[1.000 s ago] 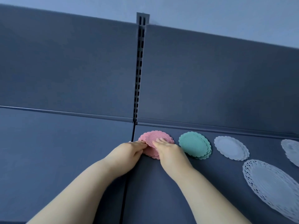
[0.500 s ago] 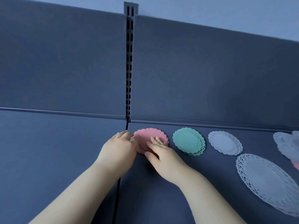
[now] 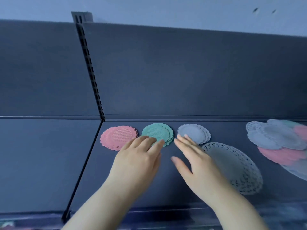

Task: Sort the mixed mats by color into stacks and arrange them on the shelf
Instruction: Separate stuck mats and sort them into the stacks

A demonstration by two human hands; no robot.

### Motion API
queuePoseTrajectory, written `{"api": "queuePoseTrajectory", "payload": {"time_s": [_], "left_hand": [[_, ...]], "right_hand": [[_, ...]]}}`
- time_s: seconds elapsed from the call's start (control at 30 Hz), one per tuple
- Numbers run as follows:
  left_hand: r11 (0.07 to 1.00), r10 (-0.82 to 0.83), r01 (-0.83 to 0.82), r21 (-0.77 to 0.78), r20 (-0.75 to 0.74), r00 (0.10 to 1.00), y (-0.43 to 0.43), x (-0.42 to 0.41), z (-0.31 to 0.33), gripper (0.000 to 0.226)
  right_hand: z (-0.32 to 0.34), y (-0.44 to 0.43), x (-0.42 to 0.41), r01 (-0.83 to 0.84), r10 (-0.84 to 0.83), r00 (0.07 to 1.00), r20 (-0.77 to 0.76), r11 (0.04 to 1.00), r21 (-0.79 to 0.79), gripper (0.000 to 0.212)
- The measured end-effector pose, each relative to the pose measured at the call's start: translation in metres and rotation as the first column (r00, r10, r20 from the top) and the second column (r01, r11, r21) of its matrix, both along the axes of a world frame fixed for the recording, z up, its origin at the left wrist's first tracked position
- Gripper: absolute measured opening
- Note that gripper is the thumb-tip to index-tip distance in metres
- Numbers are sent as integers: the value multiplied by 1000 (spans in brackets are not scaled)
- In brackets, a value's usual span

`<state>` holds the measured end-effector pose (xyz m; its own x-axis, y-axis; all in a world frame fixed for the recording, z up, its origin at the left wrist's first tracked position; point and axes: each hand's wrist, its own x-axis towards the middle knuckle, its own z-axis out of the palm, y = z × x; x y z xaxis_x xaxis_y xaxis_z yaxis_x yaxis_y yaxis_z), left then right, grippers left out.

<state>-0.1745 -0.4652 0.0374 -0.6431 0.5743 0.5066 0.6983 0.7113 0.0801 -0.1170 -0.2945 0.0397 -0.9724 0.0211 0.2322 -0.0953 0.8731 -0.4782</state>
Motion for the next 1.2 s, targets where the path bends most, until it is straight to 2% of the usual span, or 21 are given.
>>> {"api": "queuePoseTrajectory", "payload": {"time_s": [0.37, 0.67, 0.9, 1.2], "left_hand": [[996, -93, 94, -5, 63, 994, 149, 89, 3, 38], [996, -86, 86, -9, 34, 996, 201, 51, -19, 37], [994, -110, 112, -14, 76, 991, 260, 32, -26, 39], [1000, 24, -23, -13, 95, 995, 372, 49, -38, 36]], "right_hand": [[-5, 154, 103, 140, -140, 990, 33, 990, -9, 55], [-8, 218, 82, 204, -204, 977, 62, 979, 11, 55], [-24, 283, 74, 298, -298, 953, 60, 955, 4, 53], [-22, 428, 66, 230, -230, 972, 37, 973, 23, 50]]}}
